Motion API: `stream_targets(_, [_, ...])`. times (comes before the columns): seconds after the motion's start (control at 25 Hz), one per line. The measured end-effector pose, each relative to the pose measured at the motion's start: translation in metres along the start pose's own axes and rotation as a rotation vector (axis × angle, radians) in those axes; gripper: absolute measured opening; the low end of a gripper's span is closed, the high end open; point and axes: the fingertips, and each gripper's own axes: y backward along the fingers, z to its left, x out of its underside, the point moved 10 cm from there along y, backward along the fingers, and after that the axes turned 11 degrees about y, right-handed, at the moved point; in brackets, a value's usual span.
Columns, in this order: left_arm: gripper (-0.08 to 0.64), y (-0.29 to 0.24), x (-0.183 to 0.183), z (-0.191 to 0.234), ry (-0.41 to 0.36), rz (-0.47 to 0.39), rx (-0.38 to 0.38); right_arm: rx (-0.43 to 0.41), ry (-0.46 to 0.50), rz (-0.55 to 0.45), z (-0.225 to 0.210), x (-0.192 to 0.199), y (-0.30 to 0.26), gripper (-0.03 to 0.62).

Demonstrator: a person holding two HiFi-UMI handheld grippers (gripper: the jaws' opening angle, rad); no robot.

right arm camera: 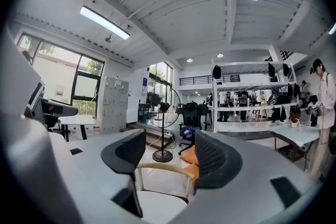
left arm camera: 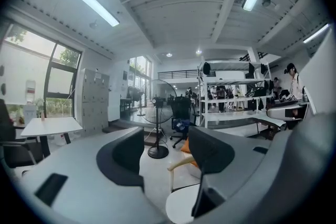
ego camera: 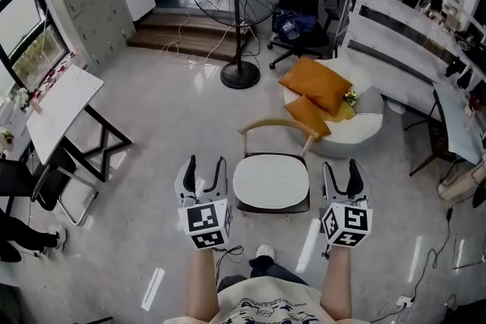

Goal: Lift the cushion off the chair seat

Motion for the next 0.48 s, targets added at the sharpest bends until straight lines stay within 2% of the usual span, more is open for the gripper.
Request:
stream_targets(0.2, [0.259, -0.047, 0.007, -0.014, 0.005, 0.017, -0.019, -0.011, -0.02, 0.02, -0.025, 0.014, -0.047, 0.307])
stream_targets(0.48, [0.259, -0.099, 0.021, -0.017, 0.002, 0.091, -0.03, -0.026, -0.043, 0.085, -0.038, 0.038, -0.095, 0.307])
